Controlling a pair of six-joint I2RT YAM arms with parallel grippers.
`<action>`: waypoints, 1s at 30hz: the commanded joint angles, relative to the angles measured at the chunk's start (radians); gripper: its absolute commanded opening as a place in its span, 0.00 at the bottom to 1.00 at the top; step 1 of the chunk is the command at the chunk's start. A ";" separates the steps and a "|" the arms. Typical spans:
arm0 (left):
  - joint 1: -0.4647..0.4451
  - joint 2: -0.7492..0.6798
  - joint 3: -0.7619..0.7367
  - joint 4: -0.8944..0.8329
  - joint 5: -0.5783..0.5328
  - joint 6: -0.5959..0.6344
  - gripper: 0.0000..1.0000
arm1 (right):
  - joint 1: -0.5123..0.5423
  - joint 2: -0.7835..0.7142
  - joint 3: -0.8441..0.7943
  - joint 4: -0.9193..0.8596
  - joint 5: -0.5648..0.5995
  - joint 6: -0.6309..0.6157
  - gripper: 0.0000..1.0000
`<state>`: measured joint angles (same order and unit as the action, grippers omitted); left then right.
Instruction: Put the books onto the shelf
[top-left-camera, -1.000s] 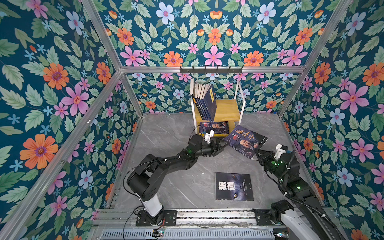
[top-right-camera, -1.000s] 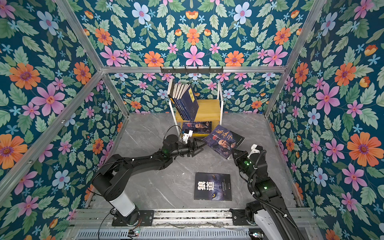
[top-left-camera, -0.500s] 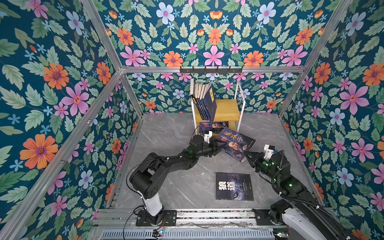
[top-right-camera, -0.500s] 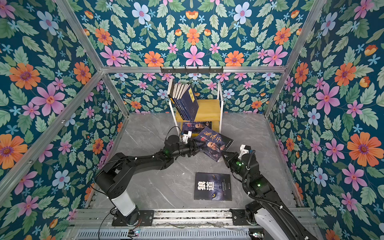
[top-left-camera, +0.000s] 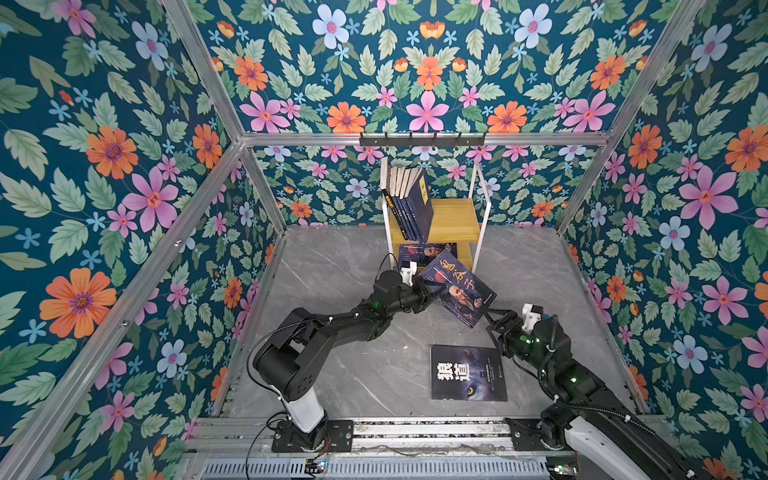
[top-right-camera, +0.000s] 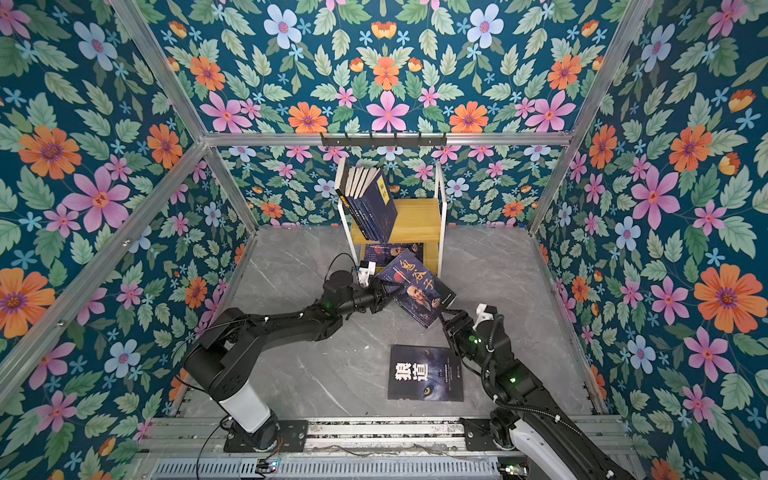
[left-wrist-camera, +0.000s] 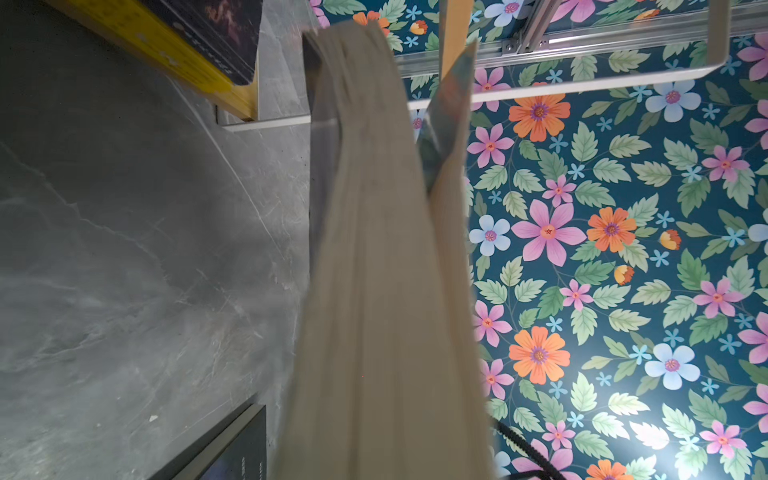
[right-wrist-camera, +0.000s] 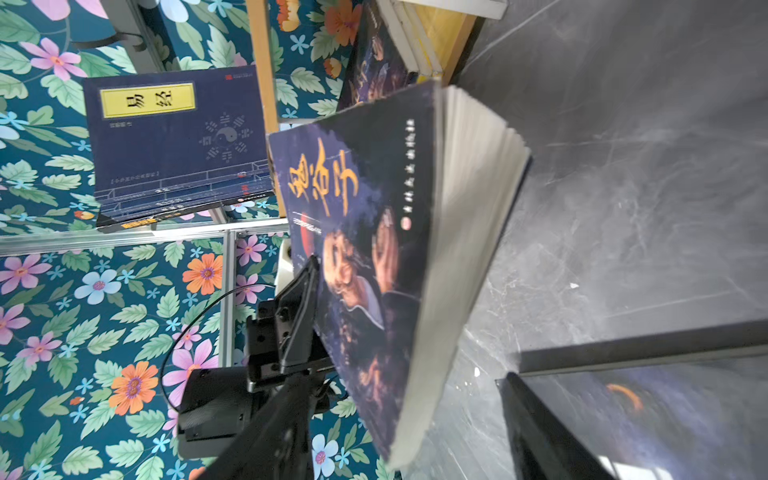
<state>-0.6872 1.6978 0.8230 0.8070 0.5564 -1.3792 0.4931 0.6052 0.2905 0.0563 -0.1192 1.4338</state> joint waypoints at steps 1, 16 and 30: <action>0.000 -0.007 0.002 0.091 0.012 0.008 0.00 | 0.007 0.000 -0.019 0.099 0.029 0.066 0.87; -0.001 -0.004 0.007 0.082 0.012 0.005 0.00 | 0.018 0.194 -0.009 0.344 0.040 0.146 0.89; -0.003 -0.019 -0.001 0.041 0.012 0.018 0.06 | 0.016 0.312 -0.017 0.537 0.103 0.136 0.29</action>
<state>-0.6880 1.6890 0.8165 0.8173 0.5430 -1.3800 0.5102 0.9298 0.2779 0.4862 -0.0647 1.5444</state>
